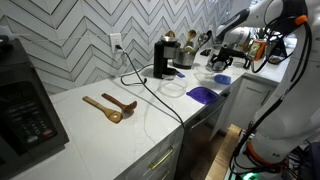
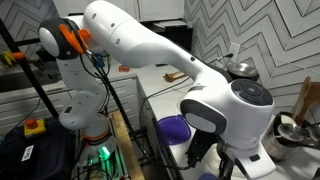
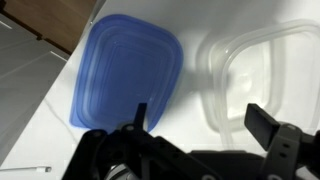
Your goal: Remove the light blue lid from the lunchbox, pick up the lunchbox on the right and then put in inside the other lunchbox on the left
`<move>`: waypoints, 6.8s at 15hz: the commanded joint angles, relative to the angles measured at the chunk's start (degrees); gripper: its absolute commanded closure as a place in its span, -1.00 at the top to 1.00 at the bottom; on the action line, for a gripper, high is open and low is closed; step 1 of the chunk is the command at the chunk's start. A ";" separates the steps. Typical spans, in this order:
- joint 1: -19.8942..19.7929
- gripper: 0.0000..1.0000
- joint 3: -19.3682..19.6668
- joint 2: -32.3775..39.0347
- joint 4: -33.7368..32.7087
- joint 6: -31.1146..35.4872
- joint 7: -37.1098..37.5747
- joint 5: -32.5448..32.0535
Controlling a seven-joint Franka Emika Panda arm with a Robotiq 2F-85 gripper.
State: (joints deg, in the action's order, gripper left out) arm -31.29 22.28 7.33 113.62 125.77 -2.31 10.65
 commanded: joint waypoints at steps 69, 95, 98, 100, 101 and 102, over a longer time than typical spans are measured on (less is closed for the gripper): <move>18.41 -0.97 -17.64 -22.90 24.30 10.49 61.09 -3.75; 19.94 -0.97 -25.27 -27.04 30.67 18.72 81.26 -8.03; 19.89 -0.97 -25.77 -28.00 32.07 18.83 83.76 -7.42; 19.77 -0.97 -25.67 -28.36 32.82 19.15 85.19 -7.19; 19.93 -0.97 -25.45 -28.42 33.09 19.40 85.33 -6.83; 20.15 -0.97 -25.25 -28.33 33.24 19.56 85.43 -6.39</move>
State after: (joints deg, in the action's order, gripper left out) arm -11.49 -3.36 -18.91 144.68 145.68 80.98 4.06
